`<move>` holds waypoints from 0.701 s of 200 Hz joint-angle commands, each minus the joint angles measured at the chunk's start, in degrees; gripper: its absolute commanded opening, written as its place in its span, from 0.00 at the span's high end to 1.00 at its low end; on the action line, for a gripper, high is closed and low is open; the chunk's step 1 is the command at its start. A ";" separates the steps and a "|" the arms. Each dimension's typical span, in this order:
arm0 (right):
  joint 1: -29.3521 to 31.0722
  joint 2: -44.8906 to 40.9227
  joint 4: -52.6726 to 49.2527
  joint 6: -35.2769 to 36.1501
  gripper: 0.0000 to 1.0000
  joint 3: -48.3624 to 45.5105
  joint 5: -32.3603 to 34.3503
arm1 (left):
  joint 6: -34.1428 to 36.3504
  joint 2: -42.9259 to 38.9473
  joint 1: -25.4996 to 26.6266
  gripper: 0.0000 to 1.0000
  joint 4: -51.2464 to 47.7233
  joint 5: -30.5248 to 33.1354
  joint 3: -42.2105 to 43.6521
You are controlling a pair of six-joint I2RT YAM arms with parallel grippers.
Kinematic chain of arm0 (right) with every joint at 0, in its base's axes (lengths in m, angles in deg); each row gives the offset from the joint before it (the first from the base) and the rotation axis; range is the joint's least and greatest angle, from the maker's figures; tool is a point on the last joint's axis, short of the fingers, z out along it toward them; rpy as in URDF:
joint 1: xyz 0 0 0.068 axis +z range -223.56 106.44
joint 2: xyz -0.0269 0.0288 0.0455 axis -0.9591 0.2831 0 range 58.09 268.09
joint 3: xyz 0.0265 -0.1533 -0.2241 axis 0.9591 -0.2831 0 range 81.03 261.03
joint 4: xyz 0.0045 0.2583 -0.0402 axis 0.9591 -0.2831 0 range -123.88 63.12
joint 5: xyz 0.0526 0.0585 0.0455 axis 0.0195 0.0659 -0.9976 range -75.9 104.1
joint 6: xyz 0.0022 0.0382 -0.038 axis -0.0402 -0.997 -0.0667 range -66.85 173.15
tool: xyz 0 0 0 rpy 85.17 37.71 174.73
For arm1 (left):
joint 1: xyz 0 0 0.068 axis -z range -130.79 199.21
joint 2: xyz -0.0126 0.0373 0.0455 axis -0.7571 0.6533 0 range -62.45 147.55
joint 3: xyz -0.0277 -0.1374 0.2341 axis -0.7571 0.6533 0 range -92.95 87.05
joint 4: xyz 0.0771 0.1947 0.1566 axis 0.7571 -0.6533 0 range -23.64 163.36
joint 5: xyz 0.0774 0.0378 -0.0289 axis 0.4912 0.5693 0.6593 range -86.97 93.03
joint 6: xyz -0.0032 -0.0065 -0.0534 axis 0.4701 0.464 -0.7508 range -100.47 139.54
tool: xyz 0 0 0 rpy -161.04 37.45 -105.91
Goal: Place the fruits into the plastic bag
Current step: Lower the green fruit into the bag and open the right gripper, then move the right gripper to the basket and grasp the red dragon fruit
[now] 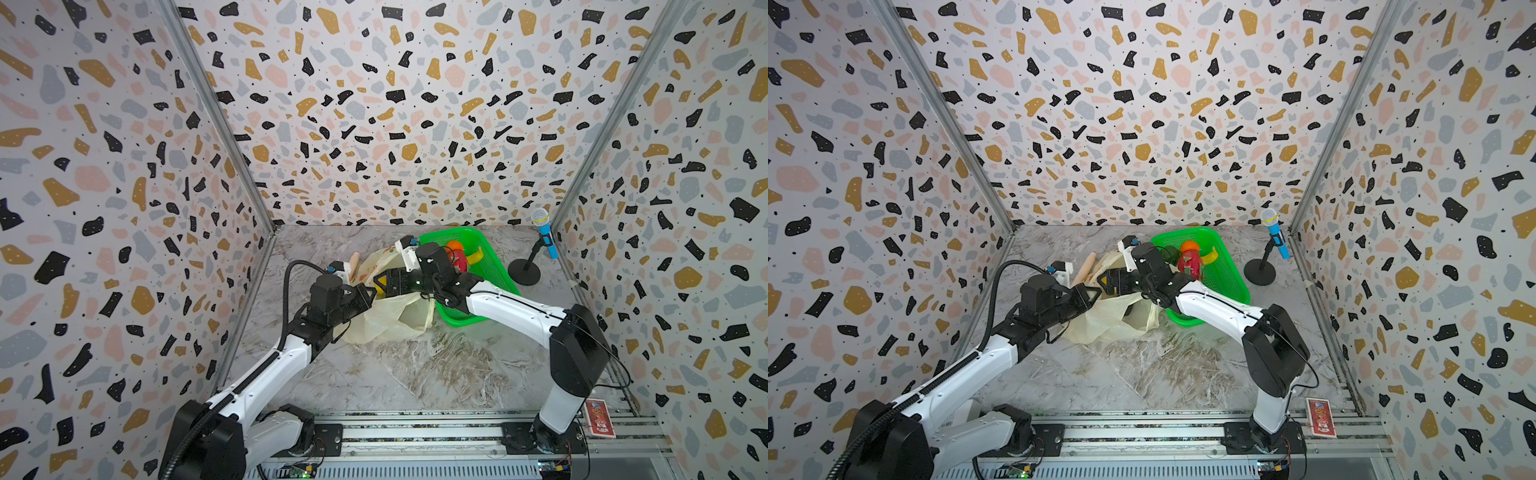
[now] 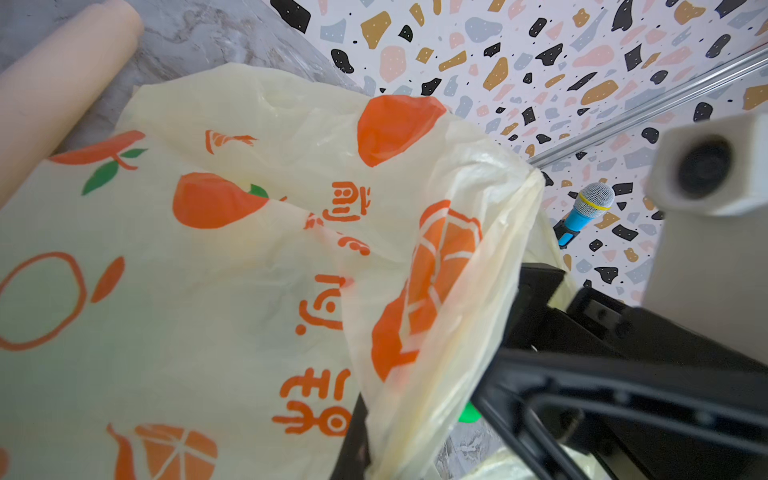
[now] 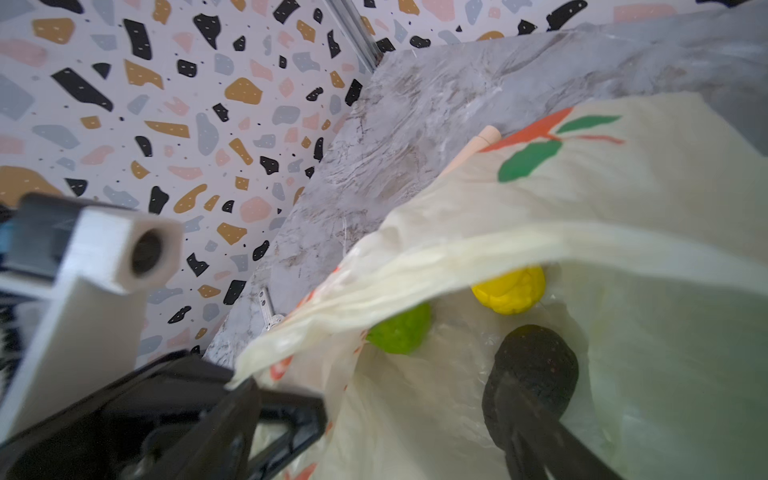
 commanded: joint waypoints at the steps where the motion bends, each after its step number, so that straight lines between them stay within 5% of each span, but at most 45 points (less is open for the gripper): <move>1: 0.08 -9.09 1.81 7.51 0.11 -2.94 -6.58 | 0.70 0.22 -0.26 1.00 1.05 -0.23 -1.73; 33: -3.64 -20.53 4.46 10.54 0.10 -7.73 -9.30 | 0.65 0.30 -0.27 1.00 1.57 -0.11 -1.38; 75: -18.55 -27.90 5.22 4.98 0.10 -11.56 -6.40 | 0.66 0.20 -0.28 1.00 1.84 -0.25 -0.94; 112: -30.72 -26.35 2.13 -2.30 0.04 -15.44 -1.02 | 0.90 0.20 -0.30 1.00 1.95 -0.22 -0.76; 140: -32.79 -18.53 -5.06 -0.57 0.01 -12.92 0.29 | 0.86 0.77 -0.24 1.00 2.46 -0.53 -0.61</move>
